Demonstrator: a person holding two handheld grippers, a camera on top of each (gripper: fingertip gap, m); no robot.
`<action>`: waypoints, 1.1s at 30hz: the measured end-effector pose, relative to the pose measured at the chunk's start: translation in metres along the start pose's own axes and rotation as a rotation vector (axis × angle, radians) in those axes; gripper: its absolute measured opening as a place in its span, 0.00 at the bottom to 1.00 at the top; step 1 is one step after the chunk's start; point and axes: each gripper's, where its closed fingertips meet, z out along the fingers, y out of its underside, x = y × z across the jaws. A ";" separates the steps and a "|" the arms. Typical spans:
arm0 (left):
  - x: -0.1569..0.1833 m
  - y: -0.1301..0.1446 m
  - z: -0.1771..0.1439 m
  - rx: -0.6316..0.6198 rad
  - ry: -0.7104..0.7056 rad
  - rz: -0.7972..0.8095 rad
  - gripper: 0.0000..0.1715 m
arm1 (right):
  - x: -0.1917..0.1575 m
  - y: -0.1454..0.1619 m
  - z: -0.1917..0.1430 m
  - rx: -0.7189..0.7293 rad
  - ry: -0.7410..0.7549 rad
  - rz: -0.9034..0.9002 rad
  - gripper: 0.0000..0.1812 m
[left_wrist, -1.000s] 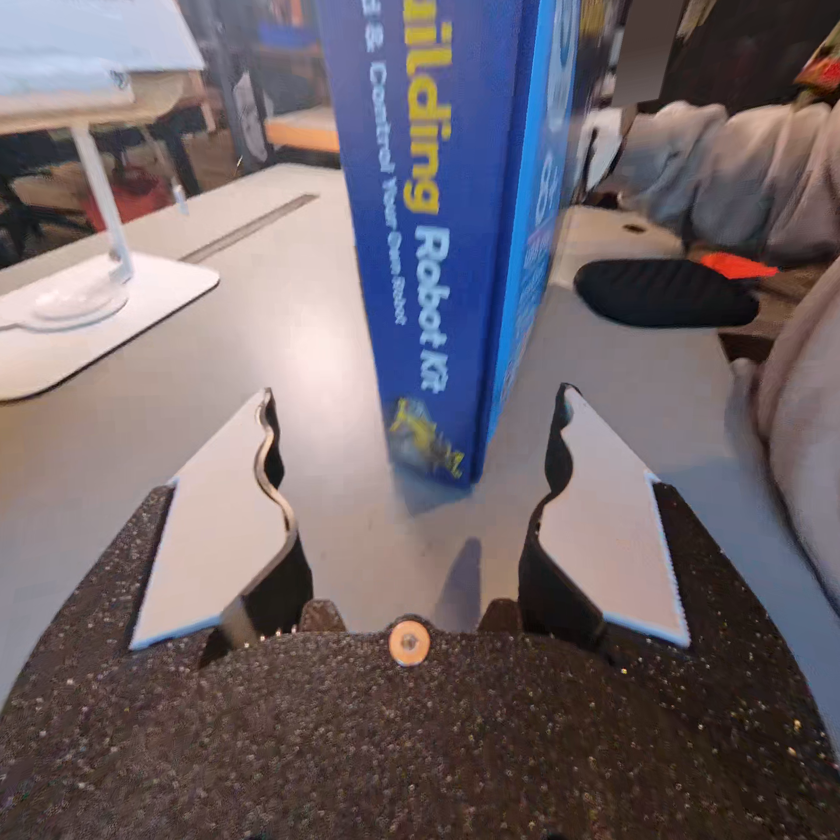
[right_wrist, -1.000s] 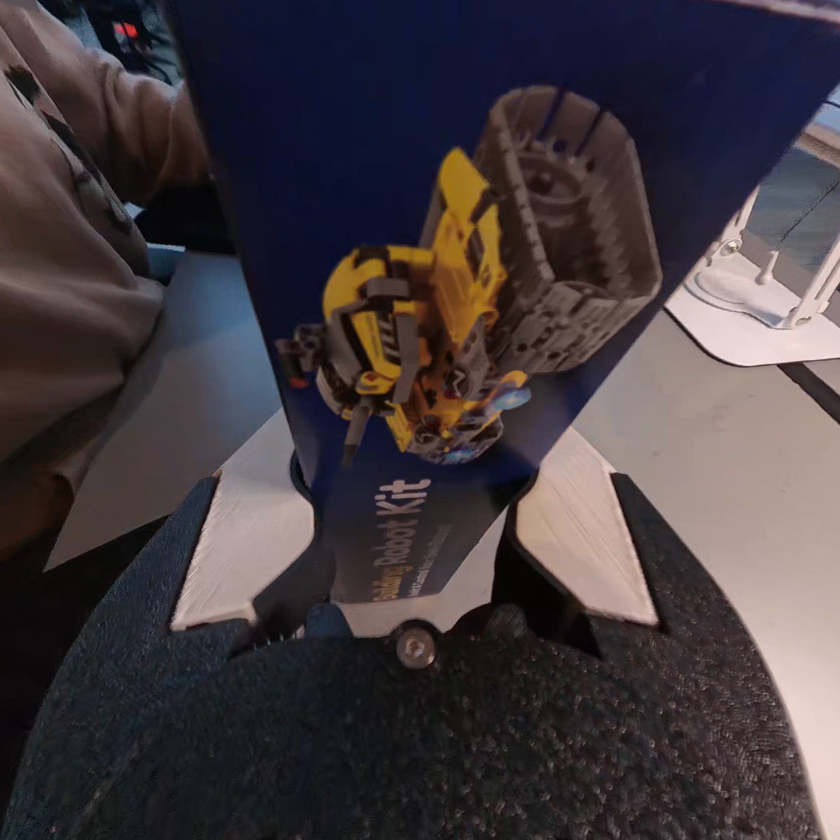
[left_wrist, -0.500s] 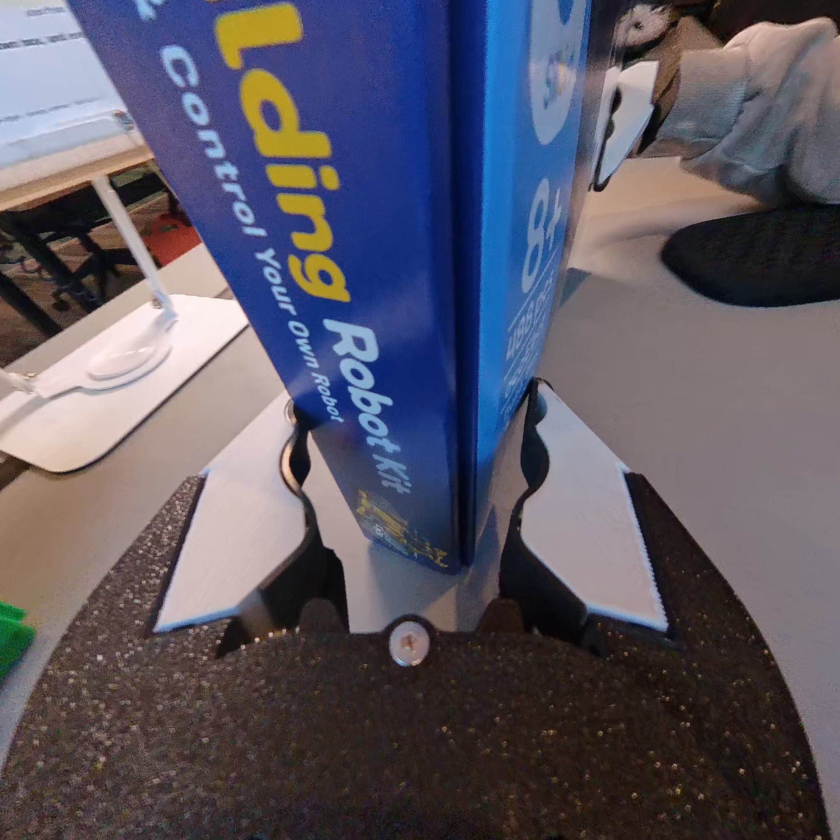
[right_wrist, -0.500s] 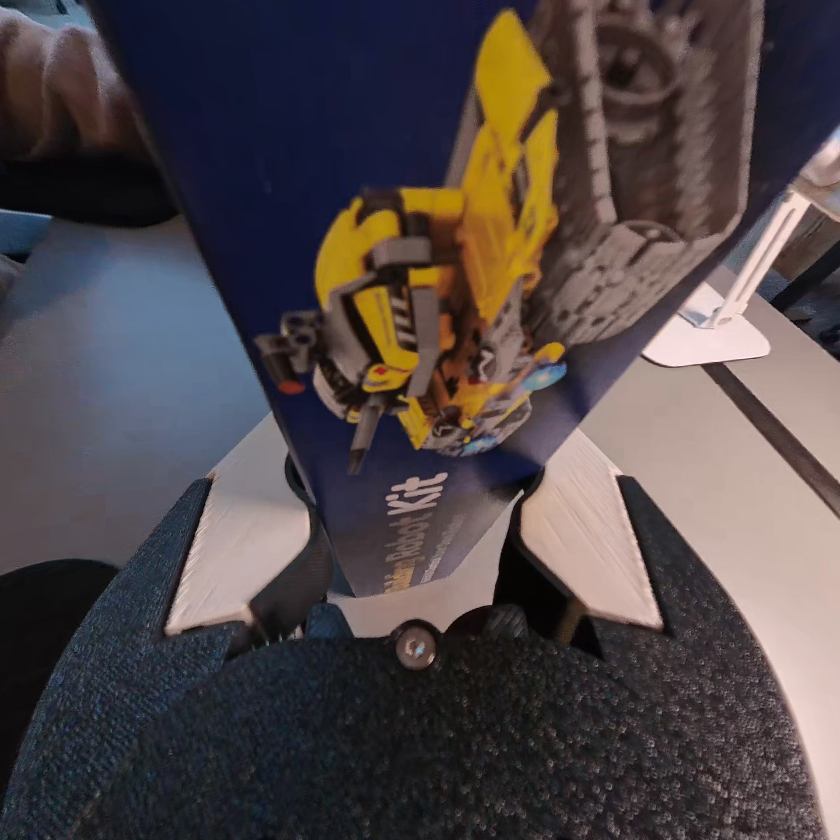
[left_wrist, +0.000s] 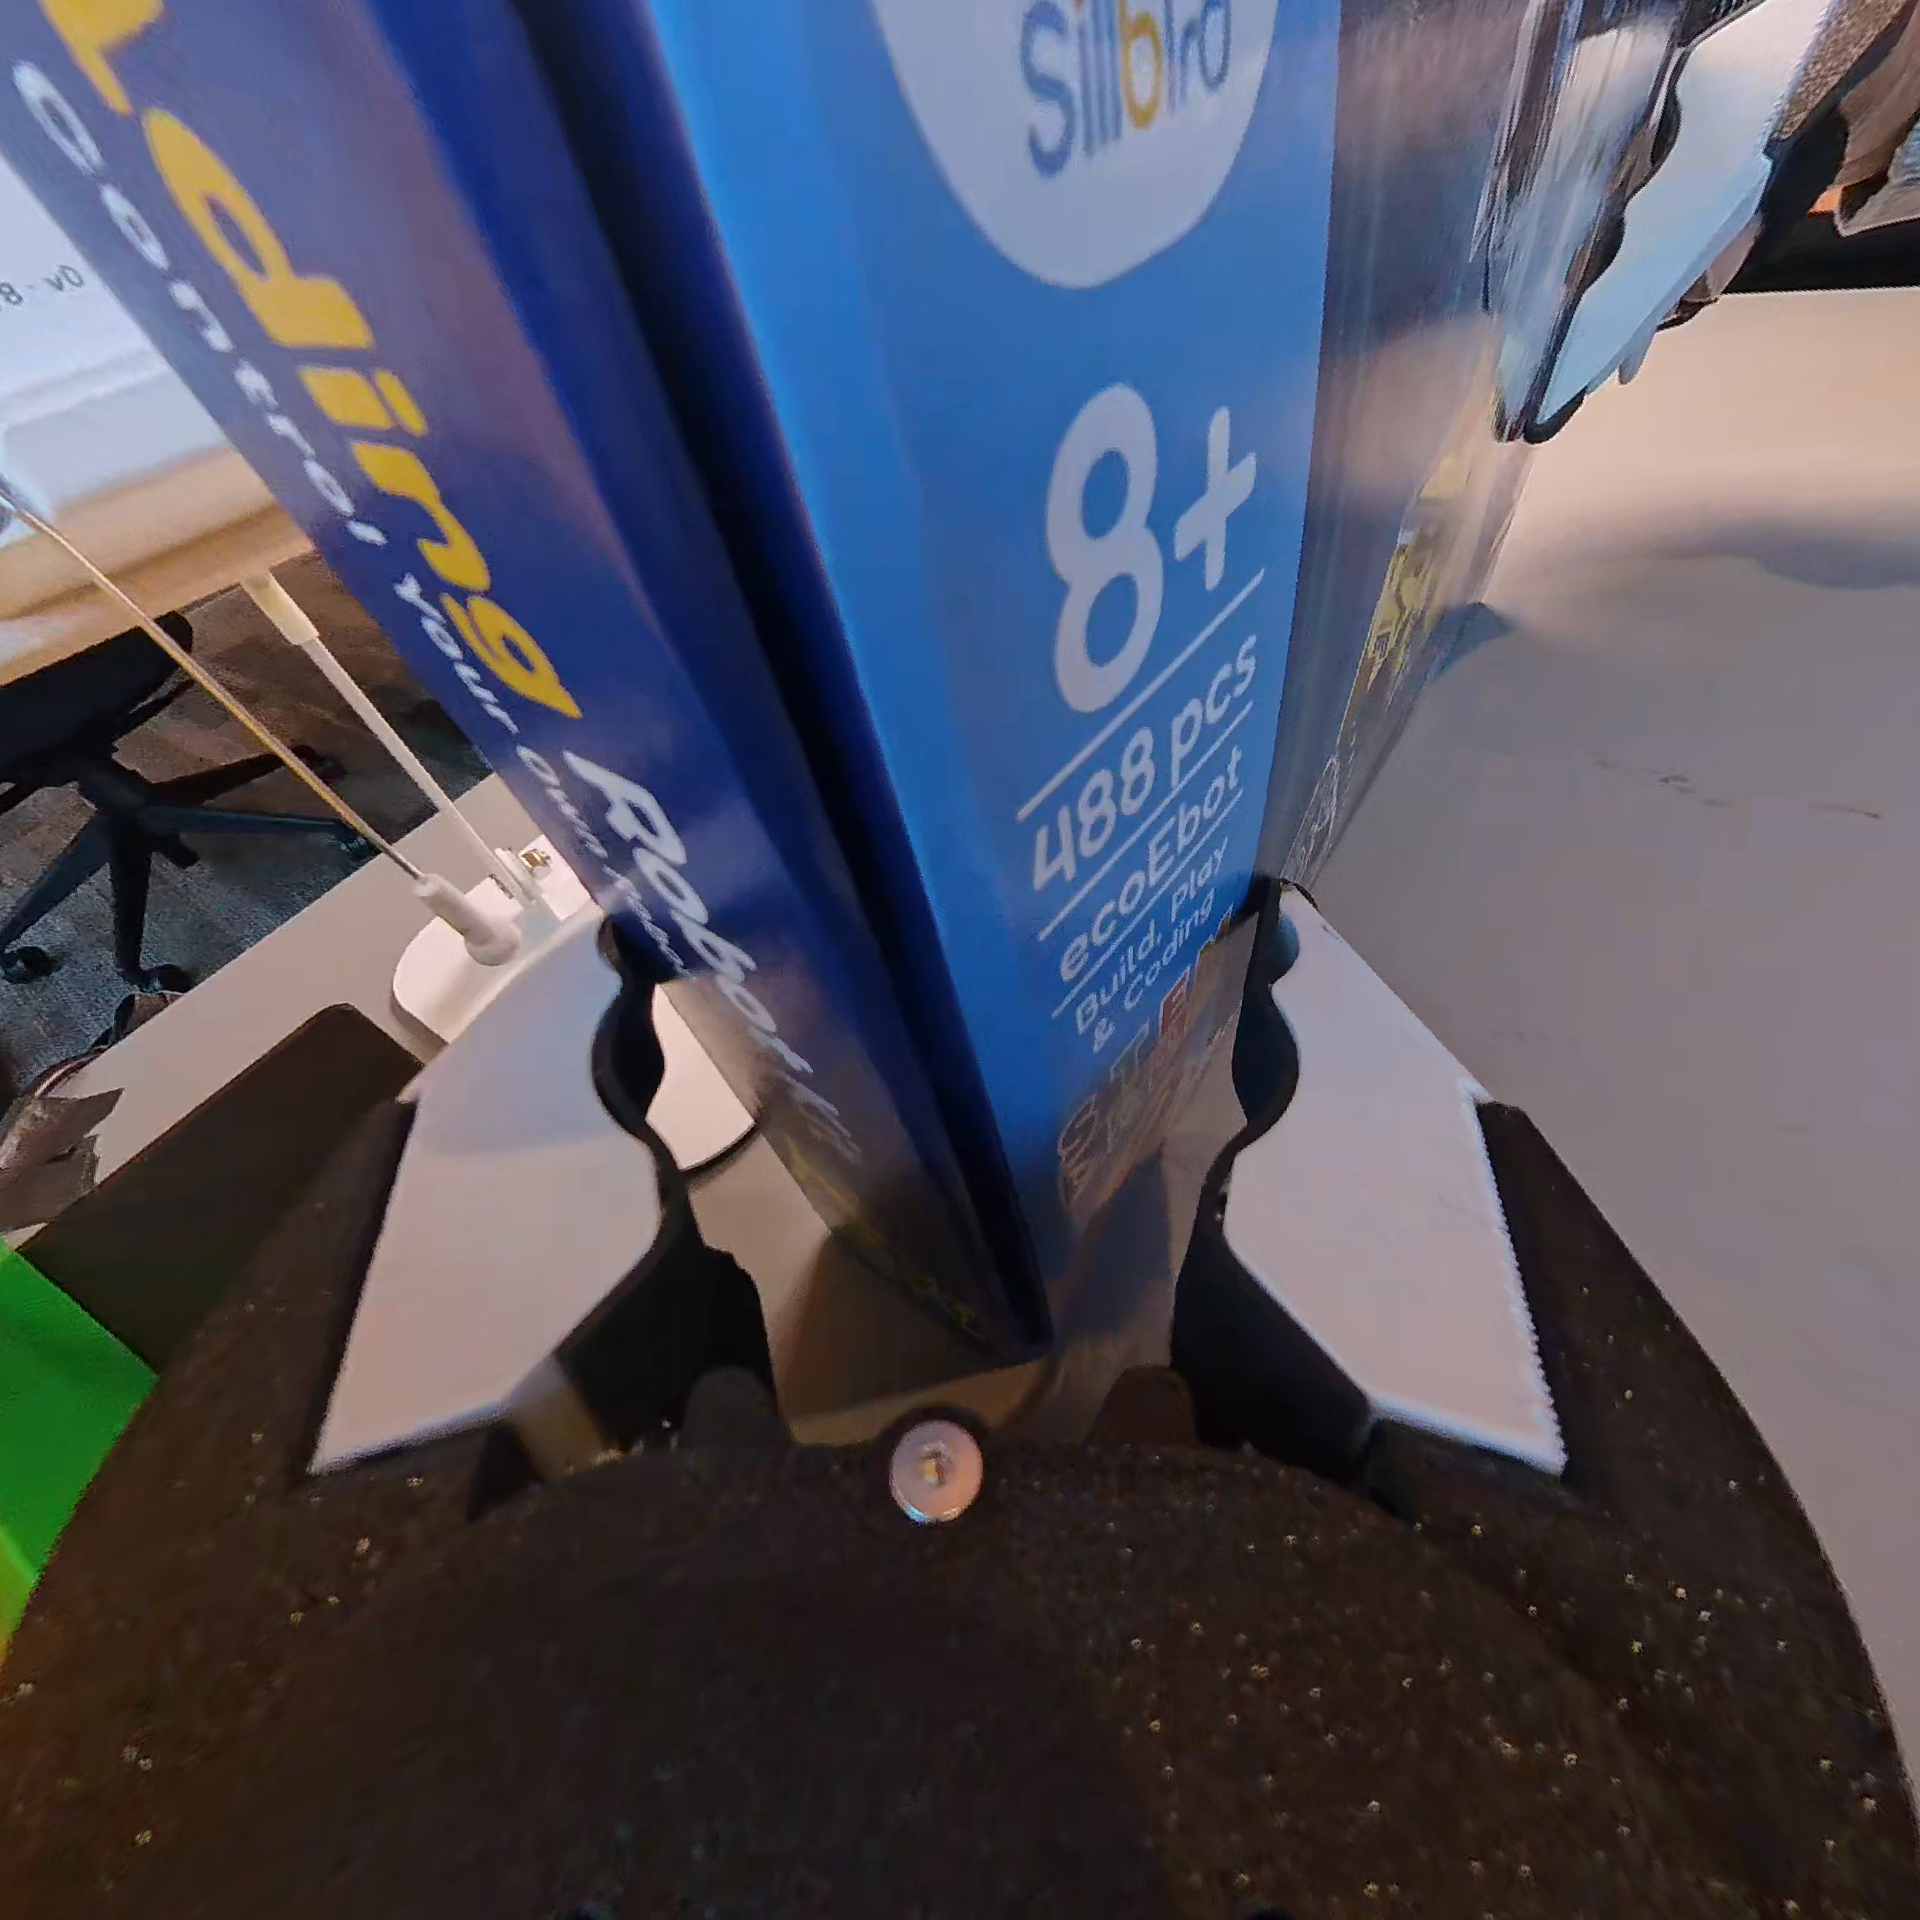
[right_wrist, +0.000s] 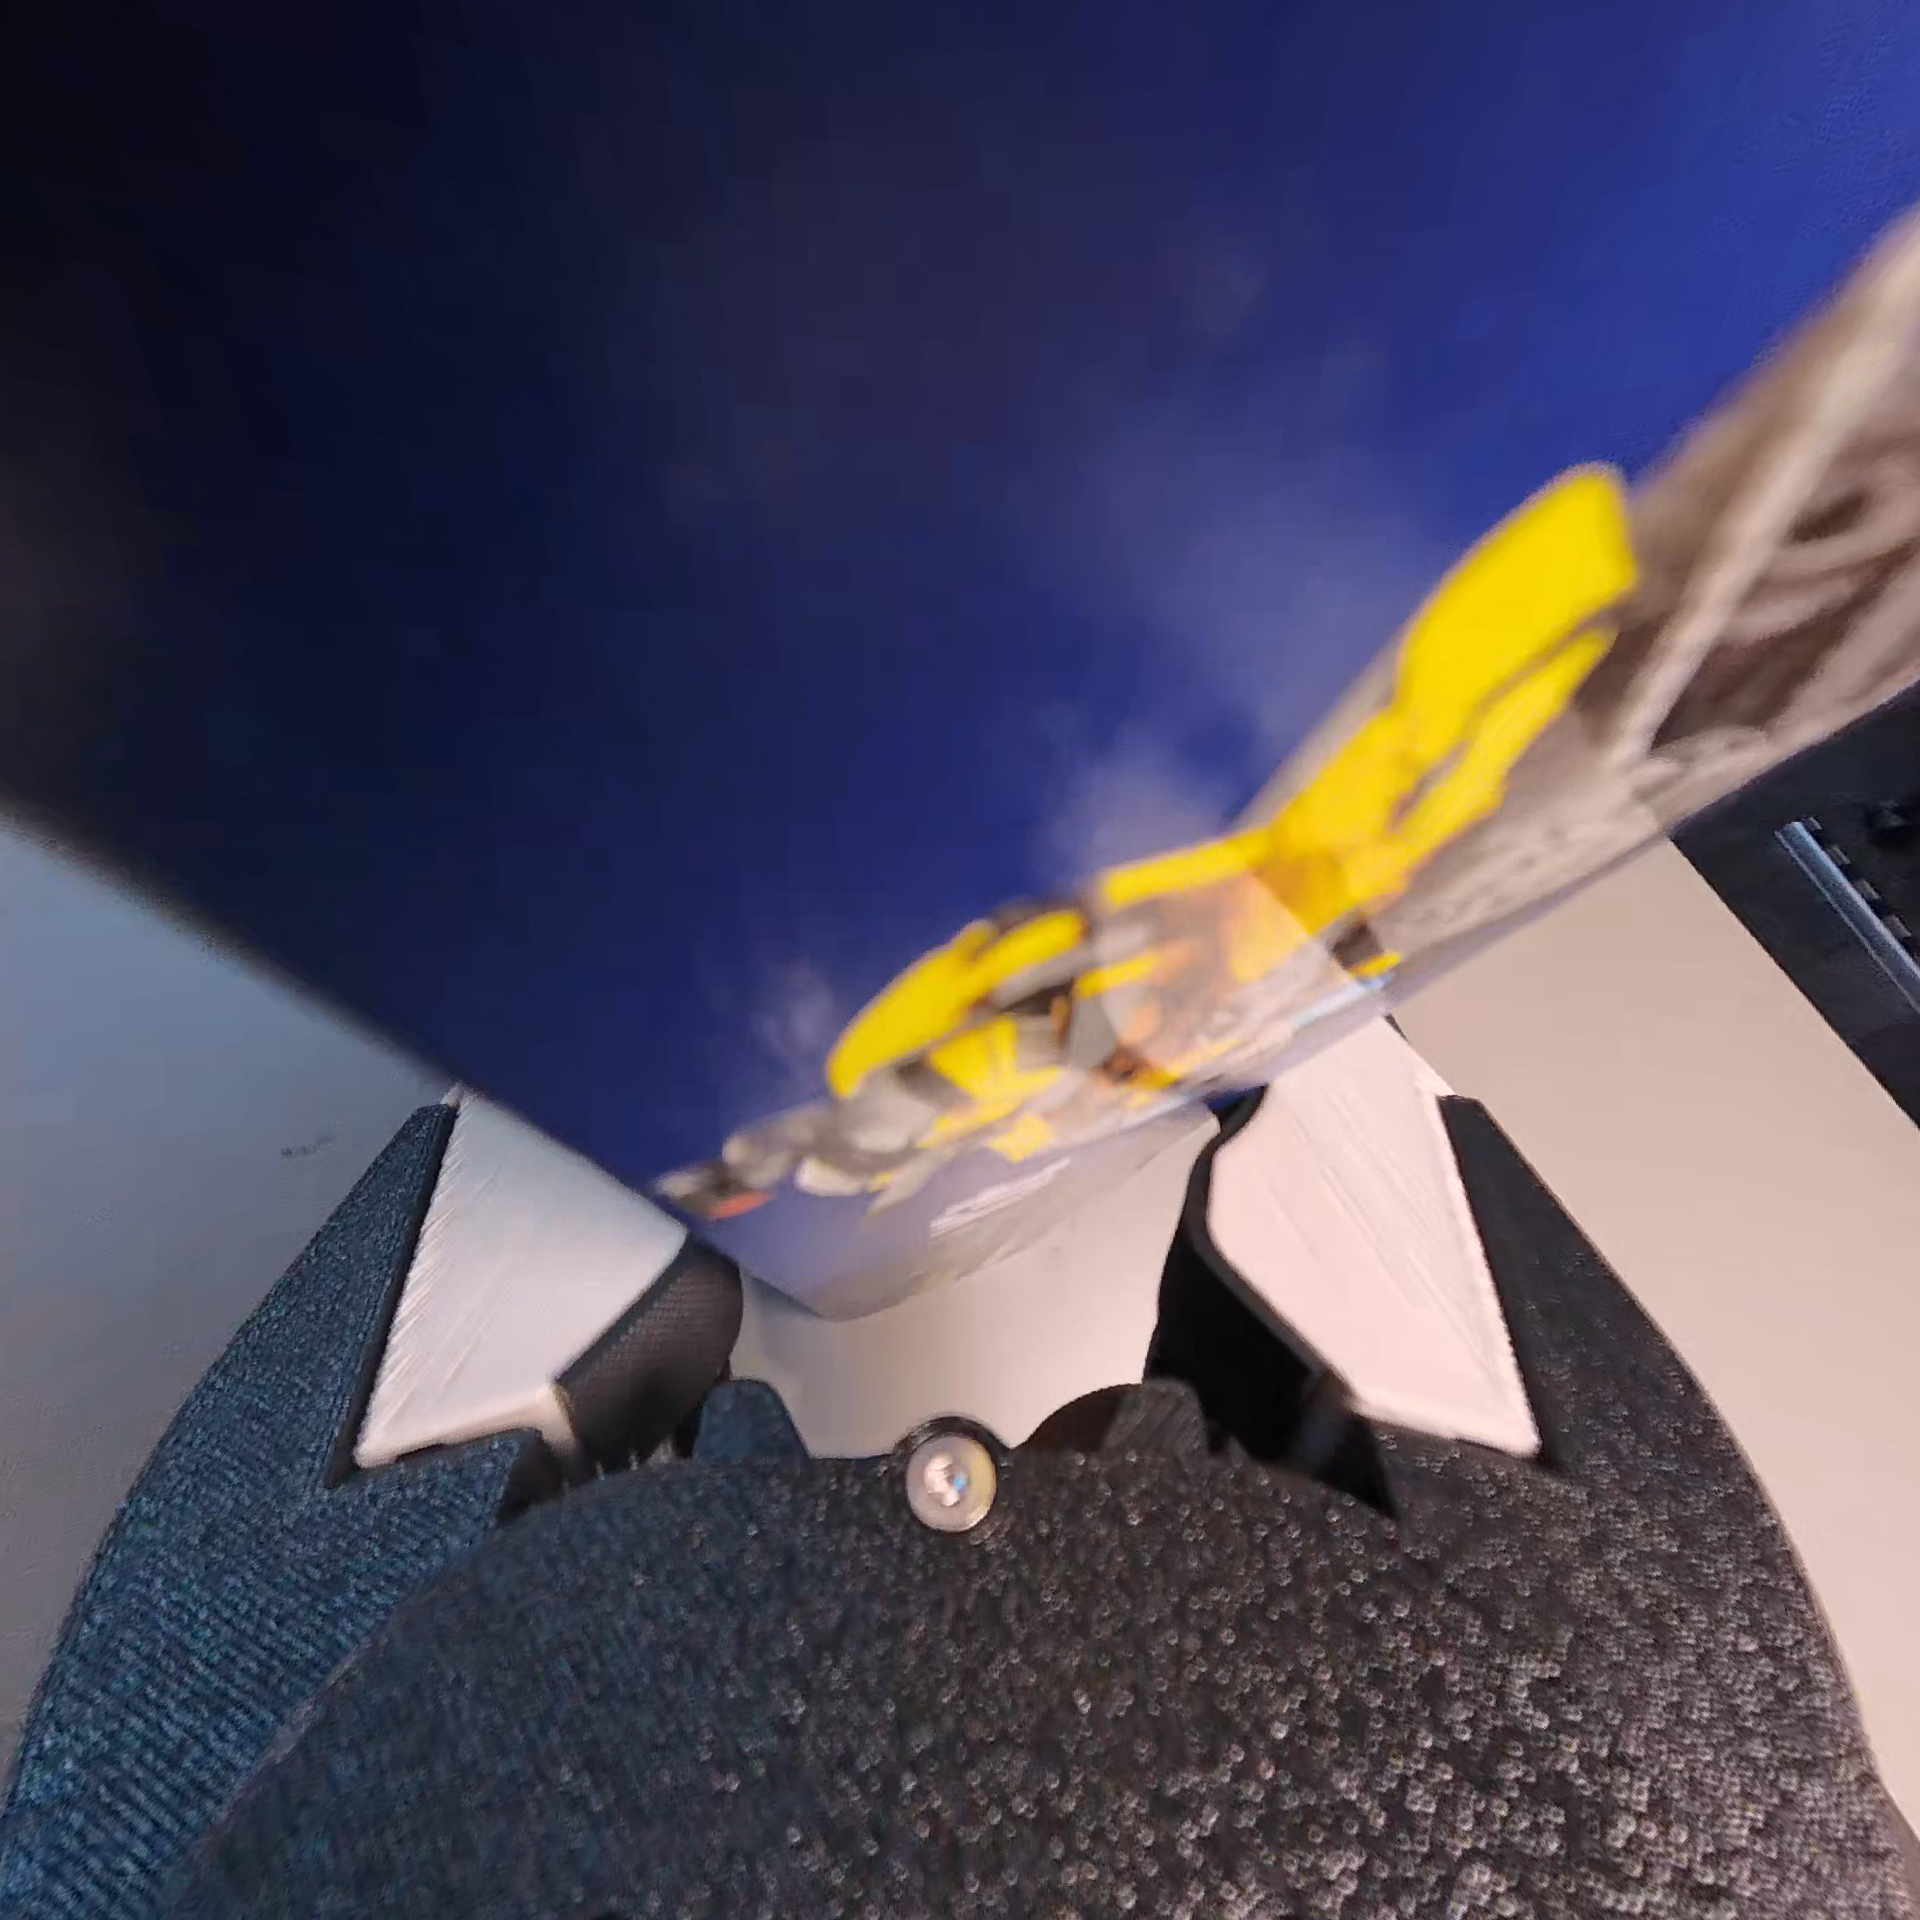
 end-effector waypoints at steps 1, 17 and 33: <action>0.000 0.000 0.000 -0.001 -0.004 0.003 0.66 | 0.000 0.000 0.000 0.000 0.002 0.000 0.55; 0.066 -0.023 -0.109 0.073 -0.119 -0.106 0.62 | -0.037 -0.020 -0.087 0.254 0.198 0.160 0.65; 0.082 0.153 -0.437 -0.760 -0.479 -0.180 0.47 | -0.306 0.000 -0.168 0.452 -0.135 0.288 0.49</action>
